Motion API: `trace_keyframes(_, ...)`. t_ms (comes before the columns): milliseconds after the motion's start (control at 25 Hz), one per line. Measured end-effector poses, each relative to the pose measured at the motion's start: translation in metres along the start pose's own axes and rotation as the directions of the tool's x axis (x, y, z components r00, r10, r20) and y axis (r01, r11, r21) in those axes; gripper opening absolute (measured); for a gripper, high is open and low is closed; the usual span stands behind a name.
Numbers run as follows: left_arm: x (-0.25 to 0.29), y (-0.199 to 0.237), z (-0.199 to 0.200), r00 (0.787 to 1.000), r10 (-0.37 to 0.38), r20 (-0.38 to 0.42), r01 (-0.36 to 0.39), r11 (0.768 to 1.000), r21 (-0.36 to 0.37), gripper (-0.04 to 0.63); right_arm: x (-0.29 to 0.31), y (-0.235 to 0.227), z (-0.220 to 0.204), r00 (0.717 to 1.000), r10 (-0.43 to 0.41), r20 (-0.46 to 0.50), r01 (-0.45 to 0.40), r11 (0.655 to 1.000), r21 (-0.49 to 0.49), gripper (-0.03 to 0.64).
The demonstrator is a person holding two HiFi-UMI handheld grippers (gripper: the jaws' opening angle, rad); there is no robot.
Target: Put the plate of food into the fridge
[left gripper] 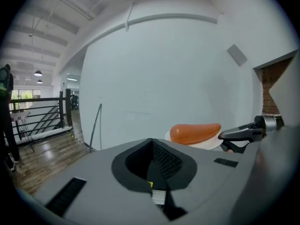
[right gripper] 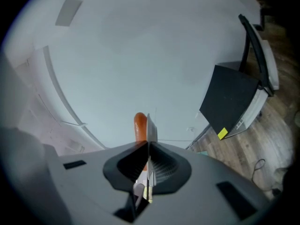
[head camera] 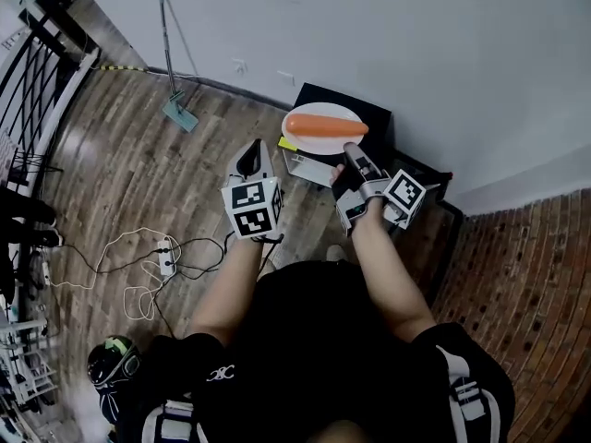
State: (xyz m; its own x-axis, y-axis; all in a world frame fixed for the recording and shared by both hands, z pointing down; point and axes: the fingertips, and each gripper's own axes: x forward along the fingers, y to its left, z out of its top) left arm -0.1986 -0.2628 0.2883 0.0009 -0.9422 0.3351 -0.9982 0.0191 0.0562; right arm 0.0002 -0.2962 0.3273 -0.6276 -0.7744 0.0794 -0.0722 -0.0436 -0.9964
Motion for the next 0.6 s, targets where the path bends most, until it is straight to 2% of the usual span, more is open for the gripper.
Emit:
trace_keyframes(280,0.006,0.012,-0.018,0.991,-0.125,-0.047,0.126,0.992,0.017,-0.005,-0.02,-0.03,-0.026,0.993,-0.041,0.111,0.039,0.999,0.021,0.029)
trace_keyframes(480,0.011,0.012,-0.063,0.969,-0.225,-0.1,0.228,0.973,0.025,-0.005,-0.042,-0.08,-0.051,0.984,-0.077,0.16,0.073,0.997,0.026,0.029)
trace_keyframes(600,0.024,0.014,-0.099,0.96,-0.246,-0.133,0.248,0.969,-0.003,-0.005,-0.053,-0.128,-0.055,0.973,-0.122,0.197,0.113,0.992,0.057,0.029)
